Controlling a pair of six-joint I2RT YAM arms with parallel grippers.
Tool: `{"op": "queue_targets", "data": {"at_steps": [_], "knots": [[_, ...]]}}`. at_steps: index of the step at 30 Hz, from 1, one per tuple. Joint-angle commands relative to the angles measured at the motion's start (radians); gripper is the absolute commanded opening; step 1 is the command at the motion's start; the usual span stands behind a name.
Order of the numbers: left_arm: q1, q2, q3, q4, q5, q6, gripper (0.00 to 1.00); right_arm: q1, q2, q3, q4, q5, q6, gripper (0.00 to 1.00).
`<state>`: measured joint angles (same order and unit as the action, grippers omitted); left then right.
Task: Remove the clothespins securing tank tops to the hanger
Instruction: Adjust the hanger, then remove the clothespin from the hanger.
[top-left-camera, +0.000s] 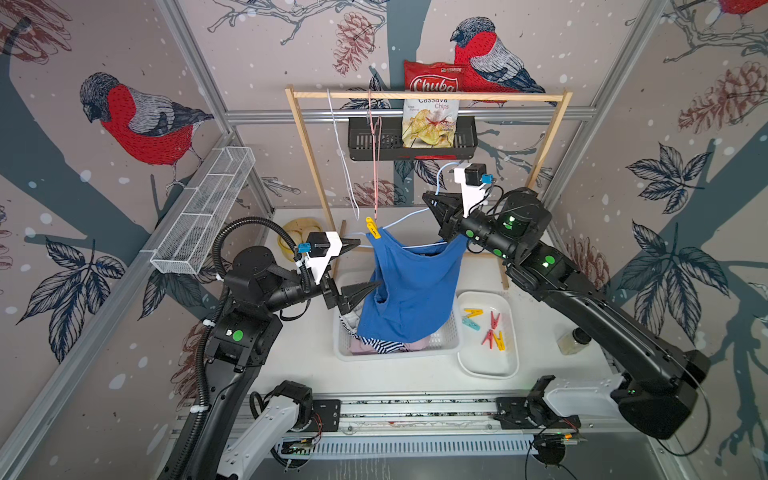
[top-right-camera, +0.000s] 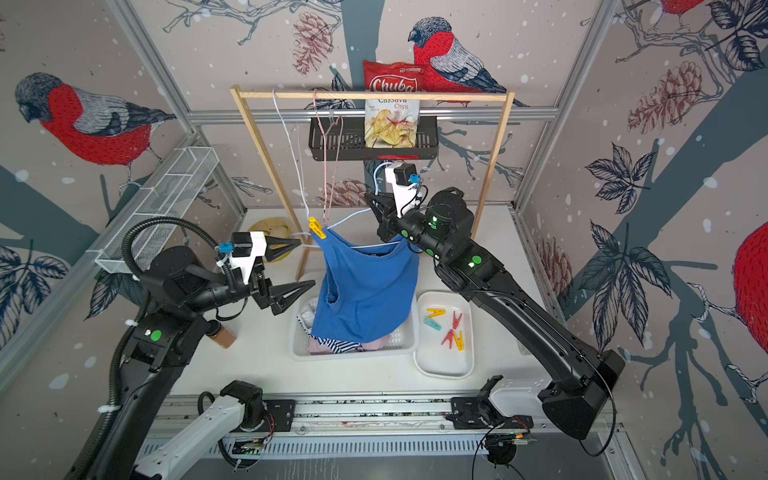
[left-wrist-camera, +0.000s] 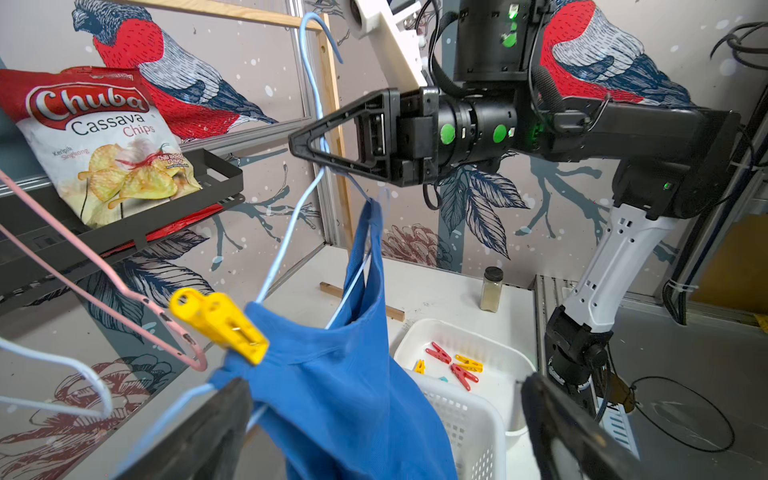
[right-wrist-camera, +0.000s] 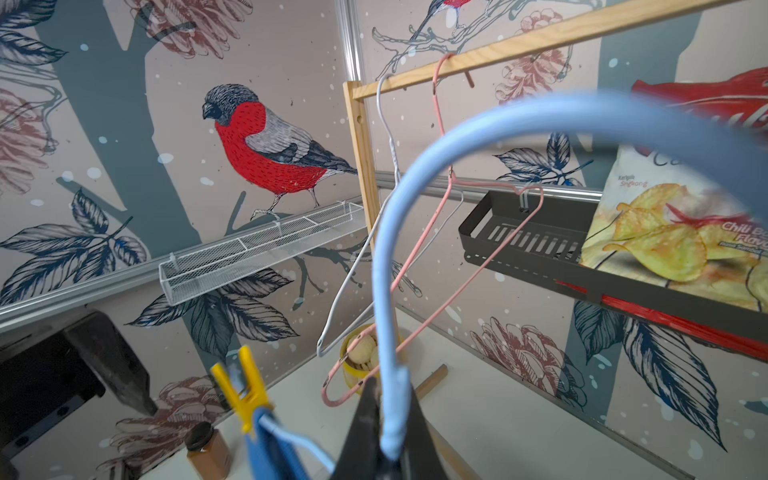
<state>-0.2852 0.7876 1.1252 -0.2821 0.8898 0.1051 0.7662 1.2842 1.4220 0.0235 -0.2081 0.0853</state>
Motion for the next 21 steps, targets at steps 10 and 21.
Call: {"op": "queue_targets", "data": {"at_steps": [10, 21], "knots": [[-0.001, 0.050, 0.051, -0.029, -0.019, 0.037, 0.99, -0.062, -0.091, -0.118, 0.162, -0.466, -0.157, 0.00], [-0.001, 0.015, 0.031, -0.036, 0.074, 0.084, 0.96, -0.189, -0.071, -0.058, 0.041, -0.803, -0.276, 0.00]]}}
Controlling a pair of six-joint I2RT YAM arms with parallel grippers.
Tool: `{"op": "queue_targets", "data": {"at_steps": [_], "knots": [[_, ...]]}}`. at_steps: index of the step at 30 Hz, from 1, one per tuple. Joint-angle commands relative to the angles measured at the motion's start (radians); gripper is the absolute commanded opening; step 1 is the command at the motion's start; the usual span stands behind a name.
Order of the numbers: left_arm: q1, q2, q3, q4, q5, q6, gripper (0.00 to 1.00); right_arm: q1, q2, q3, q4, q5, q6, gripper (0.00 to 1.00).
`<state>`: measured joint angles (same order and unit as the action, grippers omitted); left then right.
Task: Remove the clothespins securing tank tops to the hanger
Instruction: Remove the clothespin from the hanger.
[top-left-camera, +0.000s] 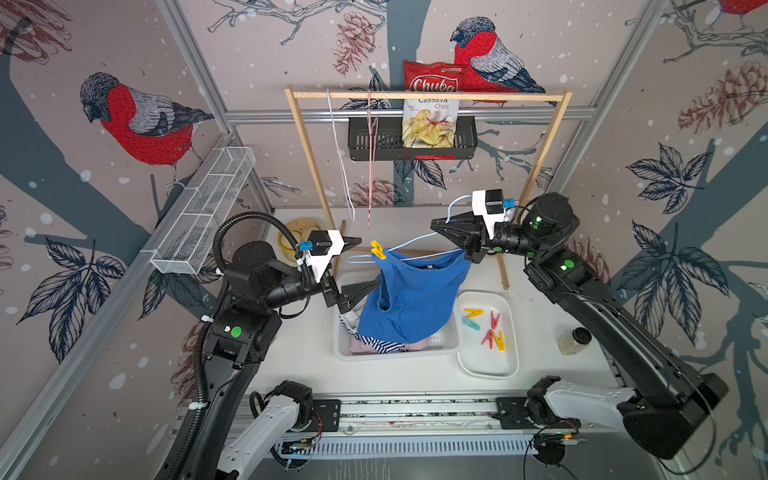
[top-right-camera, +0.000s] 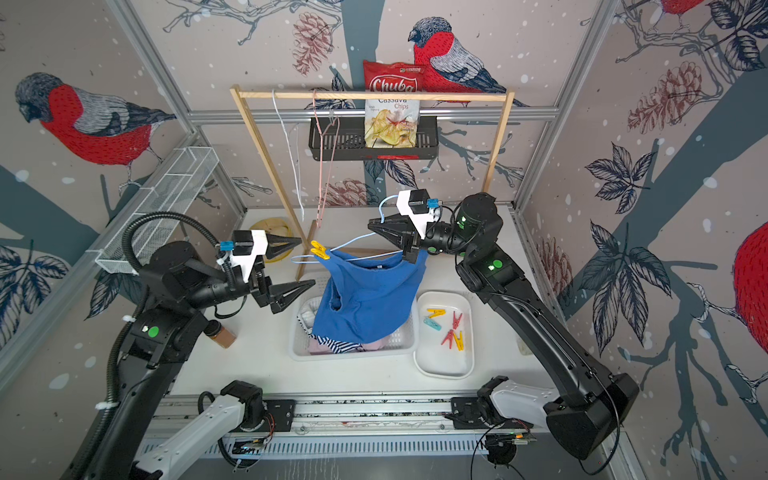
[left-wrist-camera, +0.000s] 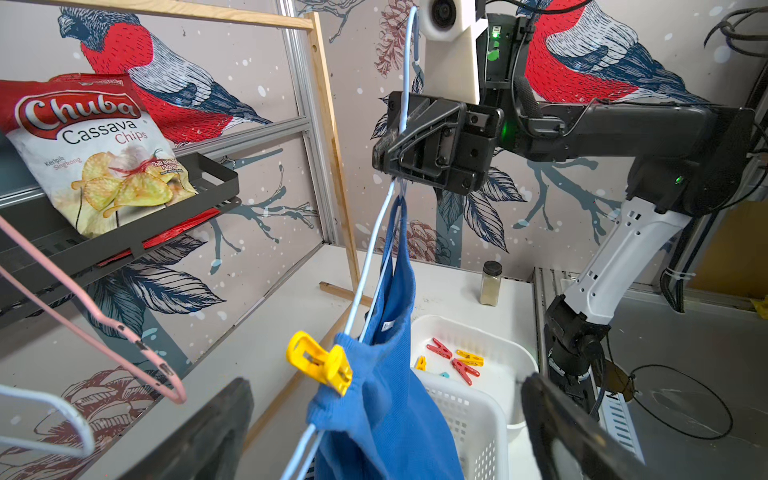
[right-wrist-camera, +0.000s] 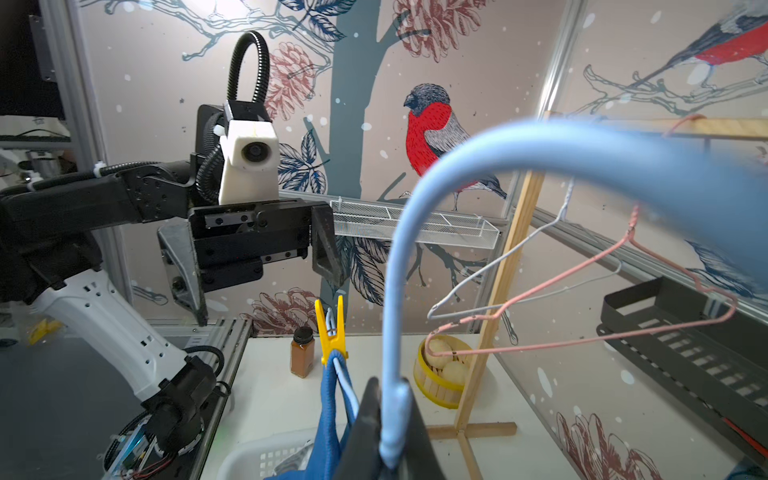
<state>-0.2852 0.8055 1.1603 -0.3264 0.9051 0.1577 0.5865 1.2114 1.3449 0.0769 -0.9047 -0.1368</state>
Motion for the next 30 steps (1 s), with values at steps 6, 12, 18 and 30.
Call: {"op": "queue_targets", "data": {"at_steps": [6, 12, 18, 30], "knots": [[-0.001, 0.011, -0.015, 0.013, 0.191, 0.052, 0.96, -0.017, 0.026, 0.030, 0.007, -0.193, -0.041, 0.00], [-0.002, 0.029, -0.032, 0.035, 0.207, 0.040, 0.85, -0.012, 0.039, 0.045, 0.026, -0.212, -0.017, 0.00], [-0.001, 0.028, -0.047, 0.057, 0.158, 0.032, 0.64, -0.001, 0.071, 0.057, 0.022, -0.213, -0.010, 0.00], [-0.002, 0.036, -0.062, 0.071, 0.166, 0.019, 0.09, 0.007, 0.083, 0.057, 0.050, -0.201, 0.009, 0.00]]}}
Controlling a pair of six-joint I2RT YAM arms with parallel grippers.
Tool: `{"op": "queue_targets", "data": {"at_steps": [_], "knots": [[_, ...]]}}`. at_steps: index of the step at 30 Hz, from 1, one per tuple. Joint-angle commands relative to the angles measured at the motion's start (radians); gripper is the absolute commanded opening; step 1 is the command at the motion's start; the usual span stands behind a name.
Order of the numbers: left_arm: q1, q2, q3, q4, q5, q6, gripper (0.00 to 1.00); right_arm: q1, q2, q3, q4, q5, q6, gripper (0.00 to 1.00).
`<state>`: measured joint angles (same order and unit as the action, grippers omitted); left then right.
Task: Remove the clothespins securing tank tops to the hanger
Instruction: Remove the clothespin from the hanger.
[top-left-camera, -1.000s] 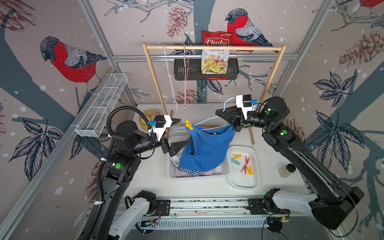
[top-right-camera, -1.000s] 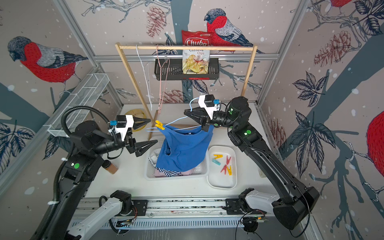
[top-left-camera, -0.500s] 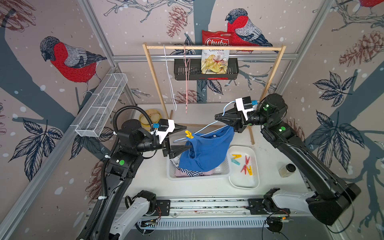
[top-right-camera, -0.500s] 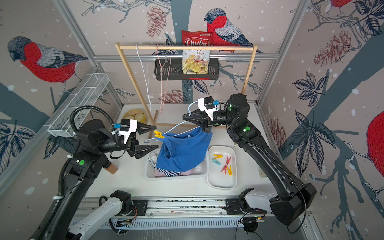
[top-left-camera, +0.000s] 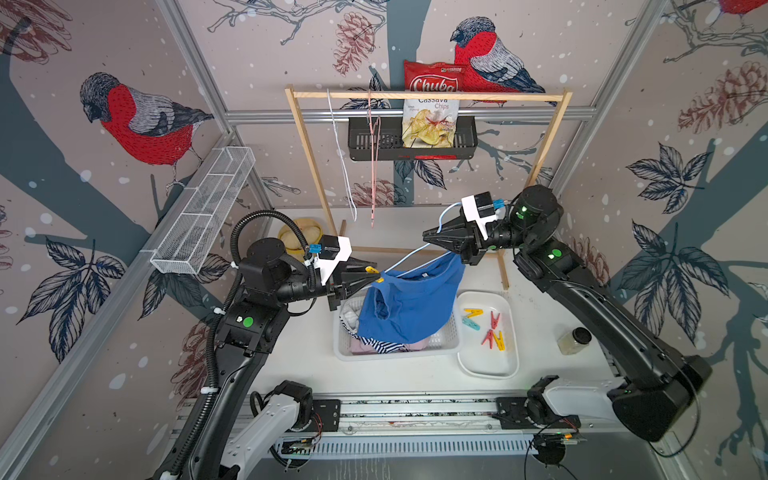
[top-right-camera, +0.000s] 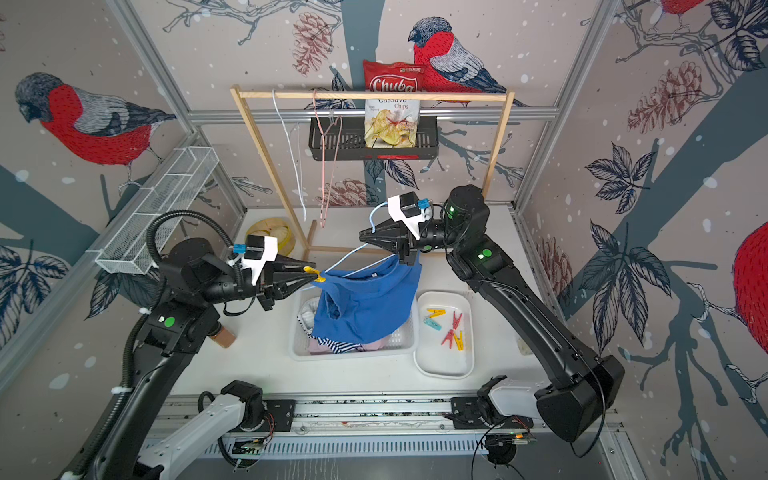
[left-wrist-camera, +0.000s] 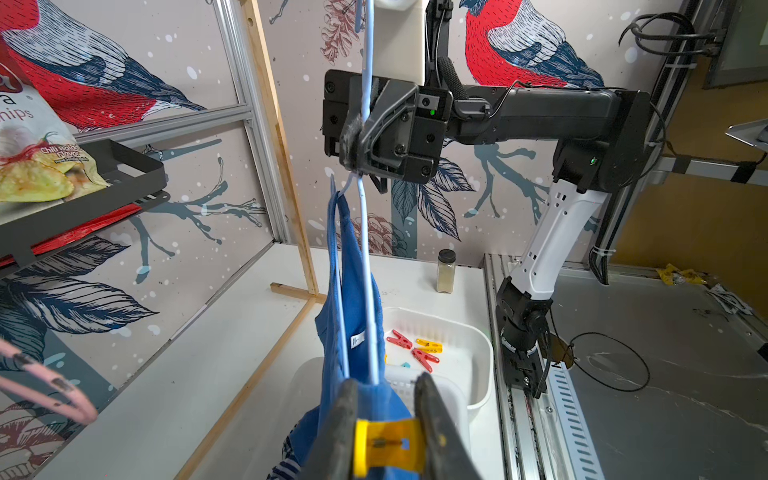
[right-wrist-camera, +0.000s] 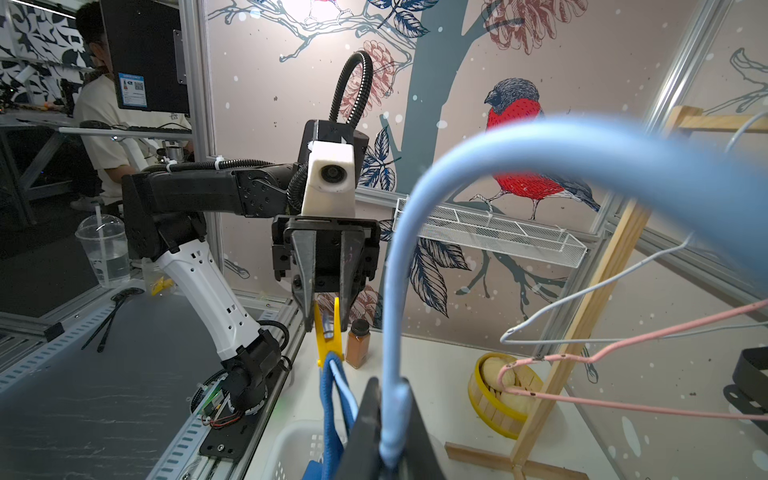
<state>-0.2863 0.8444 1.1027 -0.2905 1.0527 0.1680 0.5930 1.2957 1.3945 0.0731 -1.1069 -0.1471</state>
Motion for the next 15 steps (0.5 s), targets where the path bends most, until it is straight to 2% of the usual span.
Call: {"op": "queue_targets", "data": {"at_steps": [1, 2, 6, 10, 13, 15], "knots": [[-0.002, -0.005, -0.008, 0.035, 0.012, 0.008, 0.03, 0.001, -0.002, 0.008, 0.058, 0.002, 0.021, 0.00], [-0.002, -0.008, -0.009, 0.035, 0.006, 0.007, 0.00, 0.001, 0.000, 0.009, 0.060, 0.006, 0.023, 0.00], [-0.002, -0.021, -0.008, 0.040, -0.015, 0.008, 0.00, 0.004, 0.004, 0.009, 0.059, 0.009, 0.030, 0.00], [-0.002, -0.034, 0.000, 0.048, -0.099, 0.004, 0.00, 0.026, 0.011, -0.005, 0.031, 0.062, 0.021, 0.00], [-0.001, -0.052, 0.001, 0.068, -0.224, -0.007, 0.00, 0.053, 0.027, -0.010, -0.037, 0.125, -0.024, 0.00], [-0.003, -0.073, -0.012, 0.101, -0.358, -0.016, 0.00, 0.063, 0.037, -0.015, -0.062, 0.144, -0.031, 0.00]]}}
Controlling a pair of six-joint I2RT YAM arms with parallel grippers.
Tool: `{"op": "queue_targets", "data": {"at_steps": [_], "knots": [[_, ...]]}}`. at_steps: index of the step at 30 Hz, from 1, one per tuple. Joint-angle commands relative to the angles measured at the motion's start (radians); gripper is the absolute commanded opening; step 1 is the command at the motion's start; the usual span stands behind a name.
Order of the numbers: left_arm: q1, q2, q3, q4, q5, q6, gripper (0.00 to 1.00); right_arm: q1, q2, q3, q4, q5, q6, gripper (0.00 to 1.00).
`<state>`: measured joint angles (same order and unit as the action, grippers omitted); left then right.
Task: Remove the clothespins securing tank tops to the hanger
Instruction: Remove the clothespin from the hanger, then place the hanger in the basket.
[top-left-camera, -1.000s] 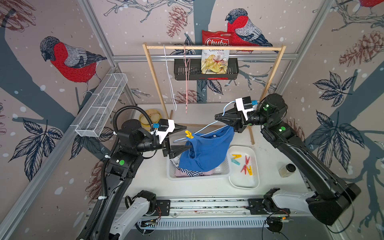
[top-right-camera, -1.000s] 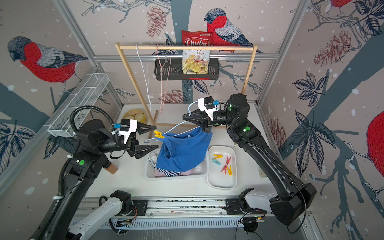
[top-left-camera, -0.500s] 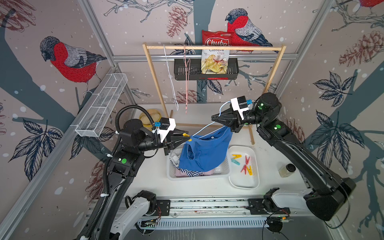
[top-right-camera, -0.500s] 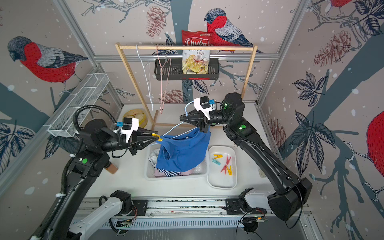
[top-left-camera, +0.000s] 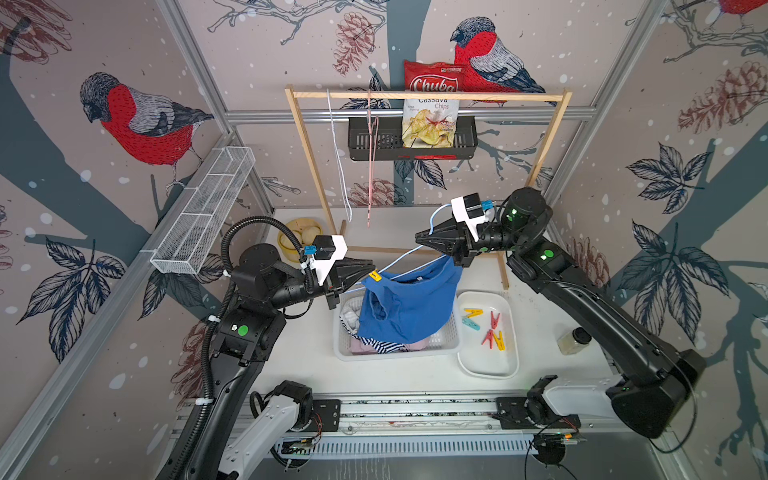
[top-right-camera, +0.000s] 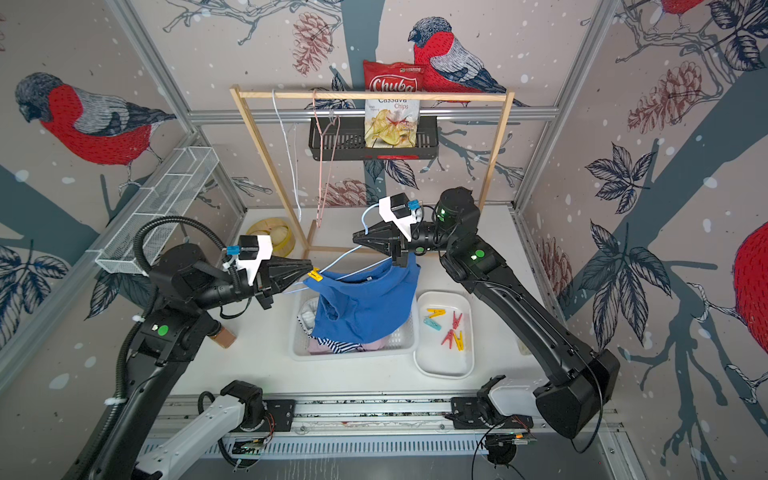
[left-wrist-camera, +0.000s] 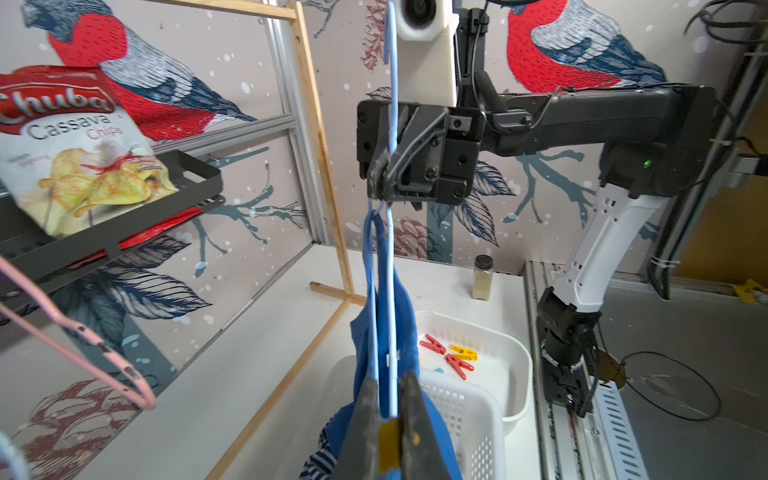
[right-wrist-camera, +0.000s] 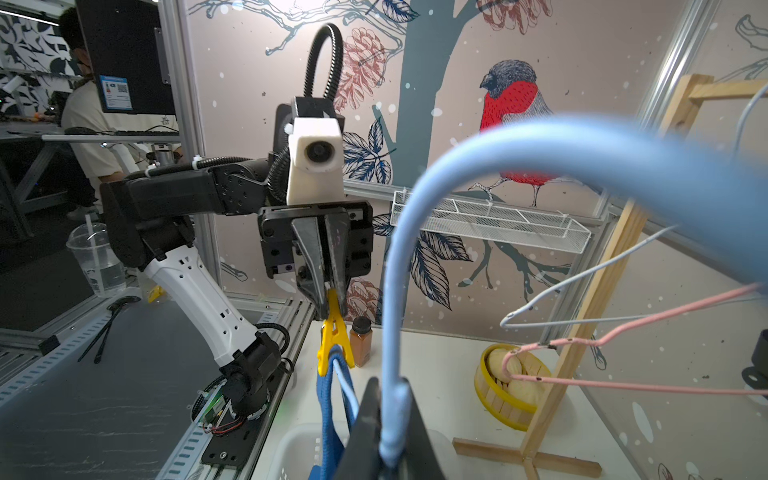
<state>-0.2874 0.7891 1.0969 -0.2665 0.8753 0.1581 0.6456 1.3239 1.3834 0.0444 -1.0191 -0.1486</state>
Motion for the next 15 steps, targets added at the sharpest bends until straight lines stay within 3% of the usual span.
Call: {"op": "queue_targets", "data": {"at_steps": [1, 6, 15], "knots": [[-0.001, -0.034, -0.020, 0.100, -0.247, -0.015, 0.00, 0.014, 0.013, -0.008, -0.044, 0.063, -0.036, 0.00], [-0.001, -0.092, -0.053, 0.156, -0.443, -0.019, 0.00, 0.045, 0.031, -0.023, -0.062, 0.139, -0.047, 0.00], [-0.001, -0.083, -0.056, 0.134, -0.394, -0.029, 0.00, 0.042, 0.103, -0.058, -0.100, 0.059, 0.026, 0.00]]}}
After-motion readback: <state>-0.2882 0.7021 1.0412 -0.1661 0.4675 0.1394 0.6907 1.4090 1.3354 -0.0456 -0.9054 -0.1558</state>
